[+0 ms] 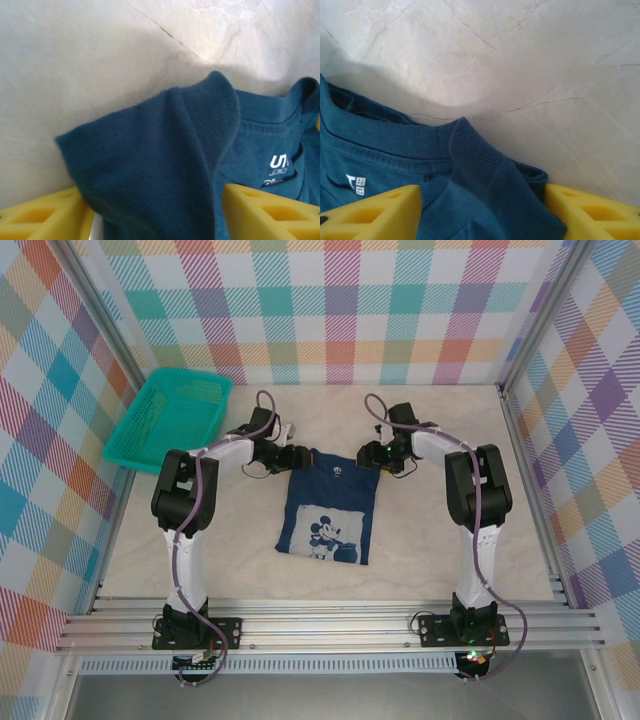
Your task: Fold the inside-out t-shirt
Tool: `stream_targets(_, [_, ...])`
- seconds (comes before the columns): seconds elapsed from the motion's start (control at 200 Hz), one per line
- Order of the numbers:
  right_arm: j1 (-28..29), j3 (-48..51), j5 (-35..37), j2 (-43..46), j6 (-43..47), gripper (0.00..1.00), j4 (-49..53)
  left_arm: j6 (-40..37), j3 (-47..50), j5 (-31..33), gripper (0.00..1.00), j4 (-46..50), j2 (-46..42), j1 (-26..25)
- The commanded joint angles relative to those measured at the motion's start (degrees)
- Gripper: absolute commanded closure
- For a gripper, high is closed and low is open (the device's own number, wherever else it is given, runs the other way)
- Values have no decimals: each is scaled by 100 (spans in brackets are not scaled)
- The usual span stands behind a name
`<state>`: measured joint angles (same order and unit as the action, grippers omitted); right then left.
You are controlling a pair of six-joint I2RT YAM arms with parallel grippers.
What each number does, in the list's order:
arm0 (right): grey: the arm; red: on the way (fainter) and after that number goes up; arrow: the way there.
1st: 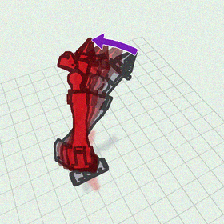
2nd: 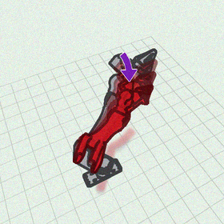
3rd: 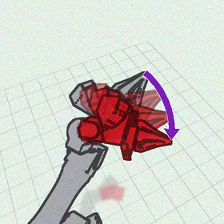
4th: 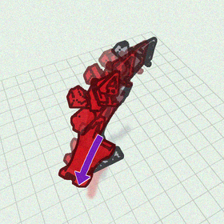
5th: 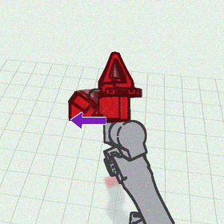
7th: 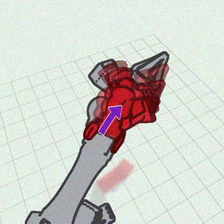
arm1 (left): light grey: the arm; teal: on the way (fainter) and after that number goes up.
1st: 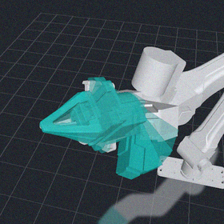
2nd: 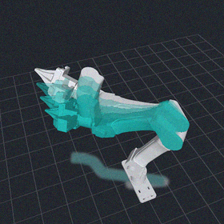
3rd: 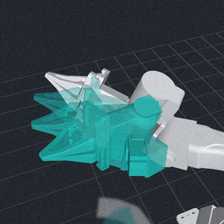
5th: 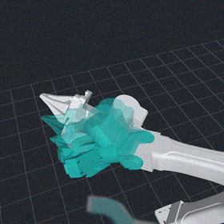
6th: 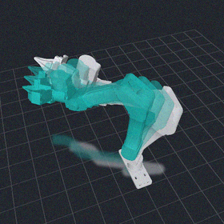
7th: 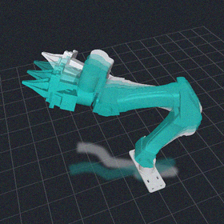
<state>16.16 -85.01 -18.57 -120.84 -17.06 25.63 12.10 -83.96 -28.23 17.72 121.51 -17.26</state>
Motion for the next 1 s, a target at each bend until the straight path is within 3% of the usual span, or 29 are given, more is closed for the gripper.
stream_targets(0.0, [202, -81, -494, -277, -168, 40, -88, -72, -85, -543, 39, 143, 238, -88])
stream_targets(0.47, [273, -268, -578, -471, -342, 65, -303, -14, -156, -666, 69, 59, 511, -68])
stream_targets(0.84, [171, -401, -990, -556, -390, 88, -833, 268, -163, -737, 100, -503, 475, 10])
stream_targets(0.995, [73, -557, -1272, -405, -415, 98, -1032, 498, -76, -665, 100, -962, 130, 145])
